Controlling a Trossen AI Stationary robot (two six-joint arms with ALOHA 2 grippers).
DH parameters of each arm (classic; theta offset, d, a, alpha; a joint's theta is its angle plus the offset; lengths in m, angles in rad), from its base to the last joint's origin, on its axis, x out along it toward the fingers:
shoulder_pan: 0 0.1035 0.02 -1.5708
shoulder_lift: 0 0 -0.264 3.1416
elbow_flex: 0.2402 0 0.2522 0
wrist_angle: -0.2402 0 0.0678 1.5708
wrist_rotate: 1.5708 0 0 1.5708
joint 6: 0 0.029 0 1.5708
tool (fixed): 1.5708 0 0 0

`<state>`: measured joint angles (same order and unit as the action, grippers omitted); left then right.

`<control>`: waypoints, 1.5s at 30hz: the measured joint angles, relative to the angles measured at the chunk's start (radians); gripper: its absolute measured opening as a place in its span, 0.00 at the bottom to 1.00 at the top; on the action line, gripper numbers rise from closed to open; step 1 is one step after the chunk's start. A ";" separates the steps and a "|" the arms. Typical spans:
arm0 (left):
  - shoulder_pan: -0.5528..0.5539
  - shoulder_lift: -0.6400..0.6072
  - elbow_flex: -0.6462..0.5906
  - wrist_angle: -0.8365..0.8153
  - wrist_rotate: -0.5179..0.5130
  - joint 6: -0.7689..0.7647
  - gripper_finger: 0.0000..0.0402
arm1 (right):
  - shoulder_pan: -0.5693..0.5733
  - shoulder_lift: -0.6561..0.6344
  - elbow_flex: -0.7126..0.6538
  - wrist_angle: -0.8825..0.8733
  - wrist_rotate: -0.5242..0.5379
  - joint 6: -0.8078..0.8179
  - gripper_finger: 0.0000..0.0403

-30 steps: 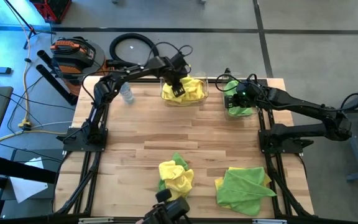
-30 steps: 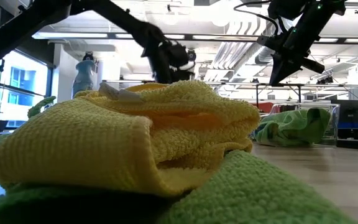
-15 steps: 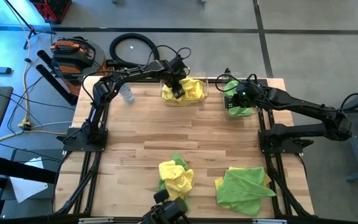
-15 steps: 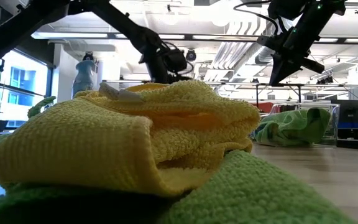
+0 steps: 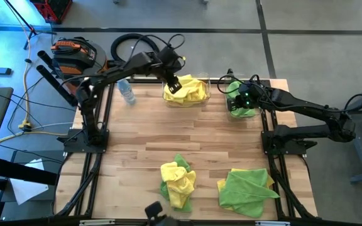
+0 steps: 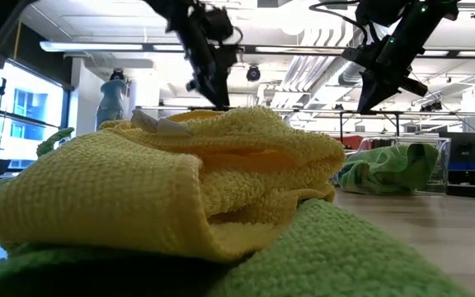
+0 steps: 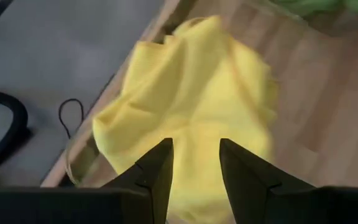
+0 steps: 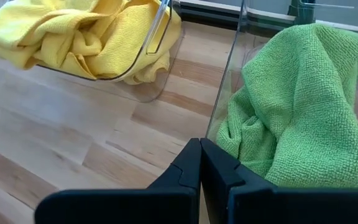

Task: Sort microfiber towel by color & place in baskets
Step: Put the right green microfiber cloth into the right transparent bin

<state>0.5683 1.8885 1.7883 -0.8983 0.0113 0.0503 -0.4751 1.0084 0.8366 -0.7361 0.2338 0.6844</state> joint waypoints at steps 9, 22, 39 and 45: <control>-0.153 -0.144 -0.096 -0.043 0.003 -0.095 0.30 | 0.000 0.000 0.000 0.022 -0.001 -0.112 0.00; -0.447 -0.436 -0.576 0.139 -0.094 -0.382 0.30 | 0.010 0.000 0.000 0.024 -0.077 -0.195 0.00; -0.582 -0.990 -1.023 0.318 -0.165 -0.405 0.30 | 0.458 0.009 0.000 0.148 0.155 0.206 0.00; -0.590 -1.146 -1.097 0.313 -0.179 -0.381 0.30 | 0.627 0.163 0.134 0.105 0.259 0.284 0.00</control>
<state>-0.0219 0.7420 0.6915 -0.5850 -0.1680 -0.3305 0.1514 1.1711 0.9704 -0.6315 0.4927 0.9684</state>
